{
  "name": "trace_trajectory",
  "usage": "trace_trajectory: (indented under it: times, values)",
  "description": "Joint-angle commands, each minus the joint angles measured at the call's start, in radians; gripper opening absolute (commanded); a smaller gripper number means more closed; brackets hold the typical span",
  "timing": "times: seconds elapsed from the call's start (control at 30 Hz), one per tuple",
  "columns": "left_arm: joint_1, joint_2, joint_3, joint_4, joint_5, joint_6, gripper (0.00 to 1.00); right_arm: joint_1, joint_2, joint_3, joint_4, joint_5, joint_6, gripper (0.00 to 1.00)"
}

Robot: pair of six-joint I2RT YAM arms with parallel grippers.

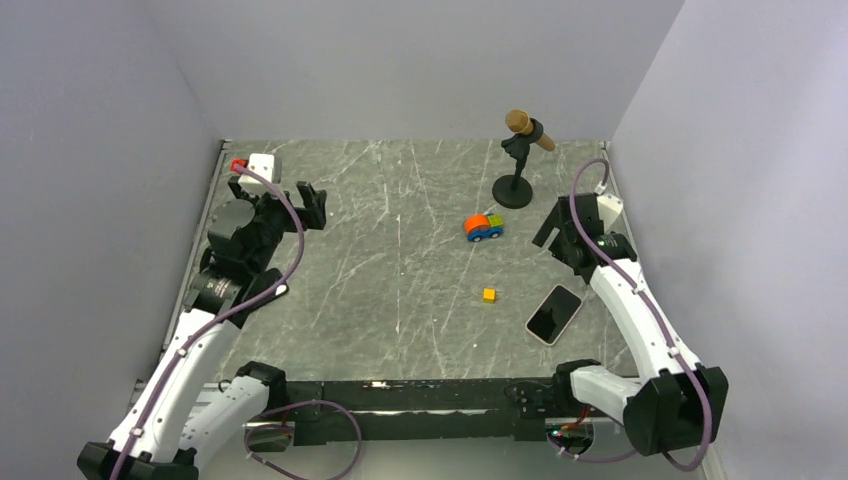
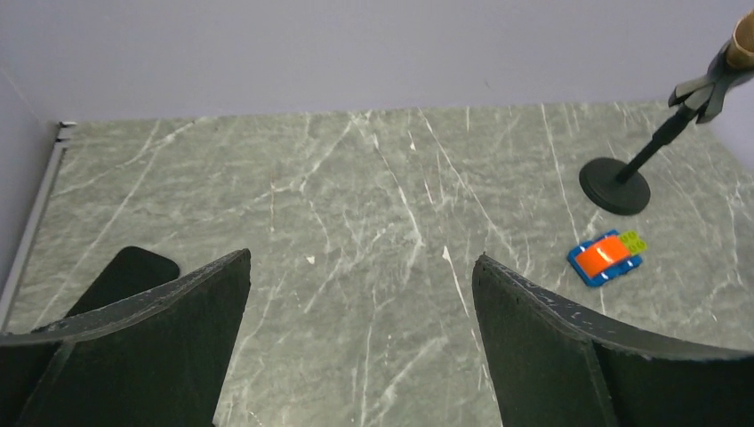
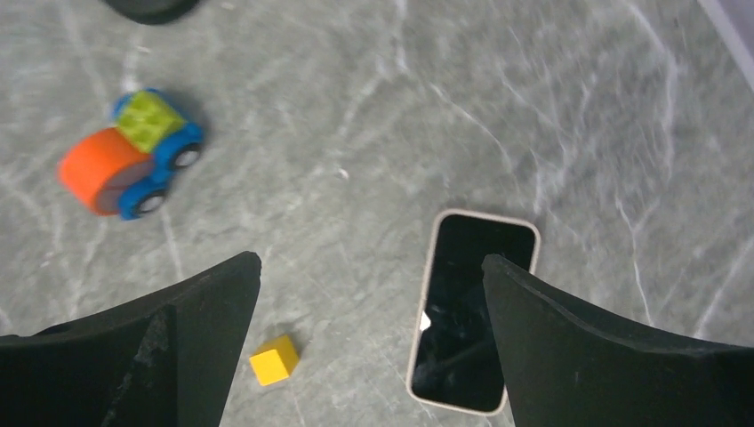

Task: Take the phone out of the phone case
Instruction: Pick up the phone at the center of the board.

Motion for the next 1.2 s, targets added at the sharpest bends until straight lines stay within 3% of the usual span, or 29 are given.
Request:
trace_trajectory:
  times: [0.0,0.17,0.33,0.43,0.57,0.7,0.8,1.0,1.17]
  values:
    - [-0.008,0.030,0.070,-0.029,0.045,-0.012,0.98,-0.081,0.035,-0.053,-0.063,-0.094,0.087,1.00]
    - [-0.010,0.051,0.078,-0.041,0.067,-0.019,0.98,-0.178,0.106,-0.089,-0.133,-0.116,0.153,1.00]
    - [-0.015,0.054,0.074,-0.037,0.091,-0.011,0.98,-0.345,0.171,-0.189,-0.105,-0.316,0.106,1.00]
    - [-0.022,0.049,0.069,-0.034,0.091,-0.004,0.98,-0.419,0.171,-0.226,-0.103,-0.361,0.083,1.00]
    - [-0.024,0.053,0.065,-0.024,0.109,0.001,0.98,-0.429,0.175,-0.243,-0.080,-0.391,0.076,1.00]
    - [-0.026,0.055,0.063,-0.019,0.143,0.009,0.98,-0.432,0.215,-0.271,-0.012,-0.546,0.031,1.00]
    - [-0.027,0.054,0.061,-0.017,0.149,0.013,0.99,-0.430,0.223,-0.295,0.025,-0.572,0.040,1.00]
    - [-0.029,0.056,0.061,-0.017,0.152,0.011,0.99,-0.353,0.248,-0.246,-0.030,-0.430,0.066,1.00]
    - [-0.029,0.054,0.059,-0.021,0.143,0.007,0.99,-0.287,0.309,-0.236,-0.026,-0.427,0.087,1.00]
